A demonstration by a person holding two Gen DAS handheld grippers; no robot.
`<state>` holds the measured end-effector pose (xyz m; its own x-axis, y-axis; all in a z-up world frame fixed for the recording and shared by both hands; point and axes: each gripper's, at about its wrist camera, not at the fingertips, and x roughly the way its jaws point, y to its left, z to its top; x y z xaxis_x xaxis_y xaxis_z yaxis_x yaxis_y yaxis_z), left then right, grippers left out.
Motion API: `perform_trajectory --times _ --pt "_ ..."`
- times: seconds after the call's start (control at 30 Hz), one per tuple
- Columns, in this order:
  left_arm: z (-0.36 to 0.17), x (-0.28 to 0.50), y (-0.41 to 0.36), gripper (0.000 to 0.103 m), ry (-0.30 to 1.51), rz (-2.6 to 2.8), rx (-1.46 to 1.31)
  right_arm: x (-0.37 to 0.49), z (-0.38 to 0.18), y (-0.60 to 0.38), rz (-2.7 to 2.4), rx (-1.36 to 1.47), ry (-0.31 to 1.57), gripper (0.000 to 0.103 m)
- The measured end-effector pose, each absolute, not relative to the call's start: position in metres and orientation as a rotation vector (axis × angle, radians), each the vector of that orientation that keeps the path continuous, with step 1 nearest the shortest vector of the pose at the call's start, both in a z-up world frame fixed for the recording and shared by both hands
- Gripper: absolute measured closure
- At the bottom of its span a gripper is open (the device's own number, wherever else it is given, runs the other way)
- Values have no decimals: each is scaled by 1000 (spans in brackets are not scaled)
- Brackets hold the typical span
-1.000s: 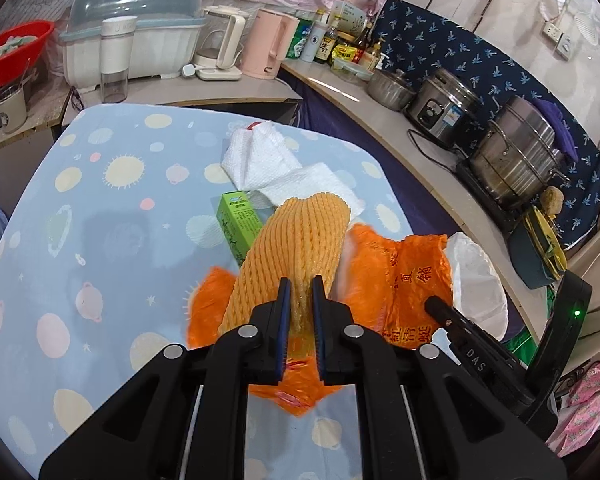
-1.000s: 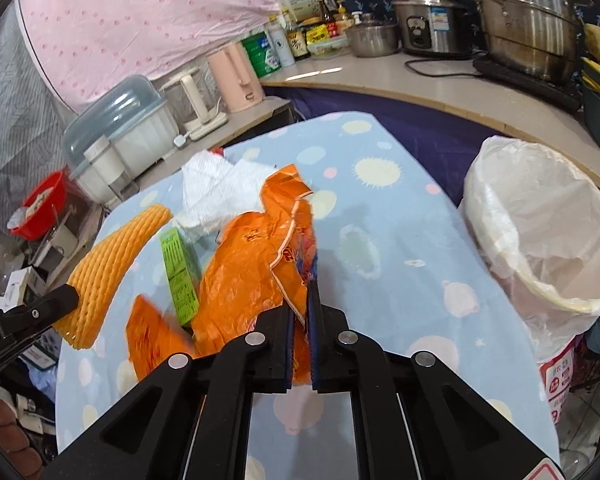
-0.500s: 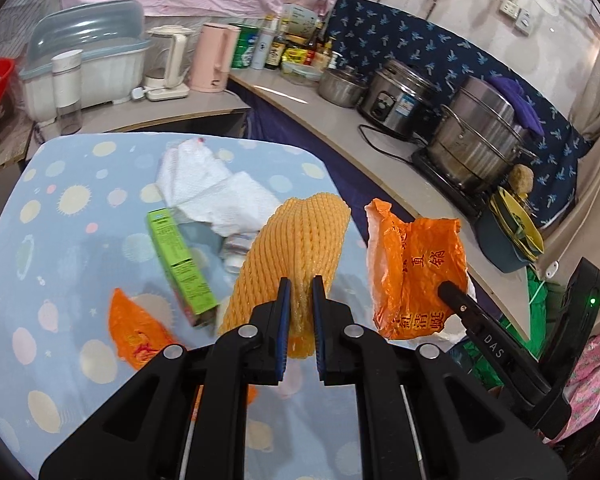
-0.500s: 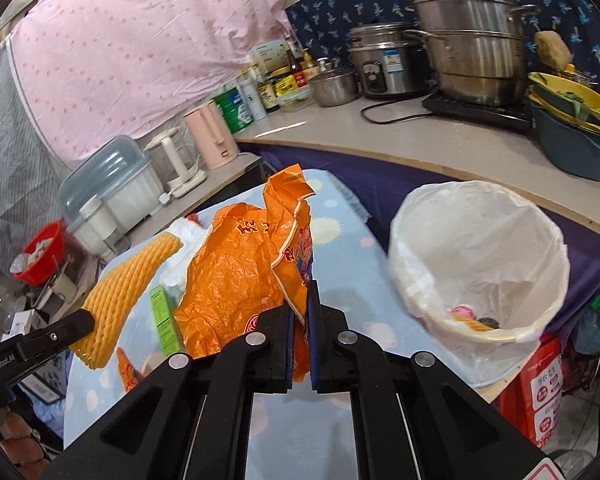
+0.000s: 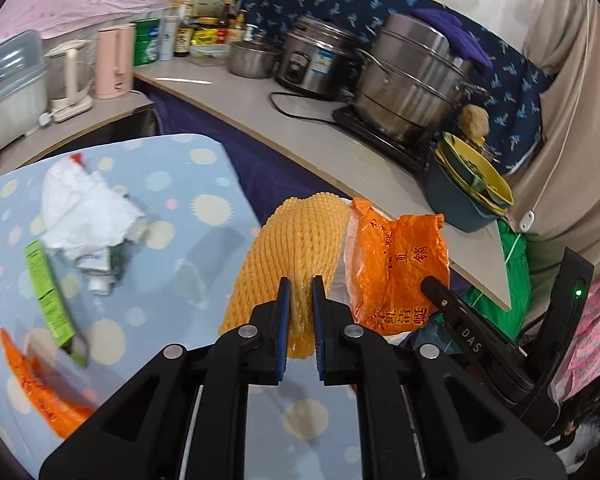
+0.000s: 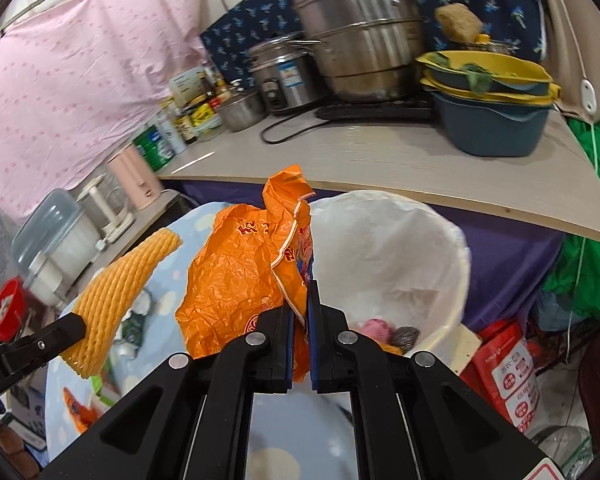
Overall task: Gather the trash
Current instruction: 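Carry the mesh sleeve and orange bag over the white bin and open both grippers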
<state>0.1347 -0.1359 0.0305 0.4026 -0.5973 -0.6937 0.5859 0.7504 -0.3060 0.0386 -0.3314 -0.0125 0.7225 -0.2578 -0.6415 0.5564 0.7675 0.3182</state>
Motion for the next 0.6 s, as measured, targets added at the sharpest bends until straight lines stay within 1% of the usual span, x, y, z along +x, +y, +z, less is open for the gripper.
perform_trajectory --times 0.27,0.47,0.57,0.6 --pt "4 142 -205 93 955 -821 35 32 -36 -373 -544 558 633 98" --pt "-15 147 -236 92 1003 -840 51 36 -54 -389 -567 577 666 97" --pt "-23 150 -247 89 1021 -841 49 39 -61 -392 -570 575 680 93" --pt "-26 151 -249 85 1026 -837 49 40 -62 -392 -577 572 680 92"
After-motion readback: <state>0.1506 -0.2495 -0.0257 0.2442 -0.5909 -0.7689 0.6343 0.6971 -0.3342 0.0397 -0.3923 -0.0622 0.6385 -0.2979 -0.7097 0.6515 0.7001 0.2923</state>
